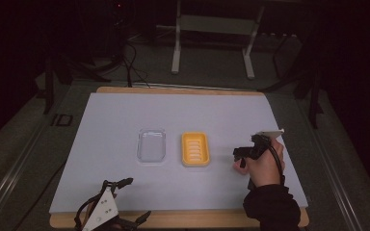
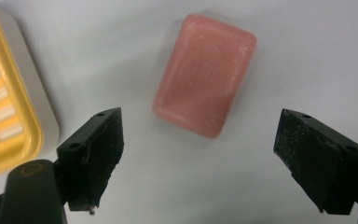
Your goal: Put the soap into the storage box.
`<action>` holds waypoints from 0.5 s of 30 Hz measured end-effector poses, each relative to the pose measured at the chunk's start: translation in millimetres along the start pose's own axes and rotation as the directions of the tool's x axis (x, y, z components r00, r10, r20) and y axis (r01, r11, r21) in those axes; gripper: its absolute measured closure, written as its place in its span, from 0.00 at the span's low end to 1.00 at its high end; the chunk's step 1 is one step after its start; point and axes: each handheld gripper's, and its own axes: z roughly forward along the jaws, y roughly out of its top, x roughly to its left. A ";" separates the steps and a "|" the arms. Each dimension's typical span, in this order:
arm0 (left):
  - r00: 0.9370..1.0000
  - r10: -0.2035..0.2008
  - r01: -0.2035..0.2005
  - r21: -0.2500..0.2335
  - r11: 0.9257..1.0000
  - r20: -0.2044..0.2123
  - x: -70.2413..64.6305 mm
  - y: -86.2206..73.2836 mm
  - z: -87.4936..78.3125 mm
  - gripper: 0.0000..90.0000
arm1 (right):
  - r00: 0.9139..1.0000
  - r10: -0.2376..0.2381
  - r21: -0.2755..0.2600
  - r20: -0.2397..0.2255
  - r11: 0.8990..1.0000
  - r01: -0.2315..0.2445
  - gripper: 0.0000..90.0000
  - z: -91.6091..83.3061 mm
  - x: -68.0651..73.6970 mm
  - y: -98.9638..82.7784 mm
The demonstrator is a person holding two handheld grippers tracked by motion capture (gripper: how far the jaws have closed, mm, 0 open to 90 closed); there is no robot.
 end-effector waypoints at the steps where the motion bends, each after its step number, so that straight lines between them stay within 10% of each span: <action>1: 1.000 -0.001 0.001 0.000 1.000 0.000 0.1 0.0 -0.1 0.01 | 1.000 0.015 -0.003 -0.007 1.000 -0.015 0.18 1.9 1.4 1.0; 15: 1.000 0.002 -0.002 0.002 1.000 0.005 -0.6 0.0 0.0 0.01 | 0.996 0.083 -0.009 0.040 0.997 -0.083 0.18 26.2 12.4 16.8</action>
